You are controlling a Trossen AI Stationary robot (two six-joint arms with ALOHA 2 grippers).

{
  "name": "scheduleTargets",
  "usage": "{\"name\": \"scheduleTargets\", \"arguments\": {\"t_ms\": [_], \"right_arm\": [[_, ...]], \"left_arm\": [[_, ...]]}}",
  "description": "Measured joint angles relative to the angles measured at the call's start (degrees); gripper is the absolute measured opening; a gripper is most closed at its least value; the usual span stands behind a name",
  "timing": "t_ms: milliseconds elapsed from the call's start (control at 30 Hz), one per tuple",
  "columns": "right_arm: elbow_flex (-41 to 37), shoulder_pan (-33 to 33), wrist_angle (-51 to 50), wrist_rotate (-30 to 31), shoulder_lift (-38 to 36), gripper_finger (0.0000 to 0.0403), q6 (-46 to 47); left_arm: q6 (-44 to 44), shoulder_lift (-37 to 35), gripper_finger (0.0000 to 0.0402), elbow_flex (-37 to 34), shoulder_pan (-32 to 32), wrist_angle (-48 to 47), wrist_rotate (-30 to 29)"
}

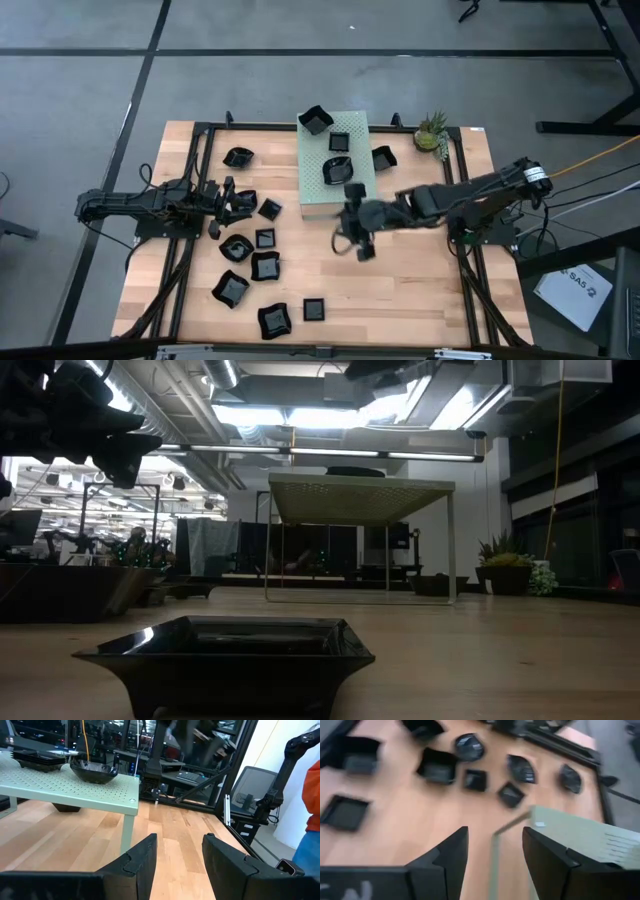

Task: Pick & Place Mini shaped plates
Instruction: Stack the black square plate on top of the black square plates on the shelf

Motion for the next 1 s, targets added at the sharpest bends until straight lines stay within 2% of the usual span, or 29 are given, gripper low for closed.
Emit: {"name": "scheduleTargets", "arguments": {"t_ms": [167, 600, 1000], "right_arm": [[0.0, 6.2, -3.4, -0.7, -0.2, 0.0185, 1.5], [0.0, 19.5, -4.6, -0.8, 0.2, 0.0185, 1.4], [0.0, 23.9, -3.5, -1.3, 3.1, 0.0185, -4.6]], "left_arm": [[0.0, 0.0, 0.0152, 0.0, 0.0, 0.0, 0.0], [0.0, 0.0, 0.0152, 0.0, 0.0, 0.0, 0.0], [0.0, 0.0, 0.0152, 0.0, 0.0, 0.0, 0.0]]}}
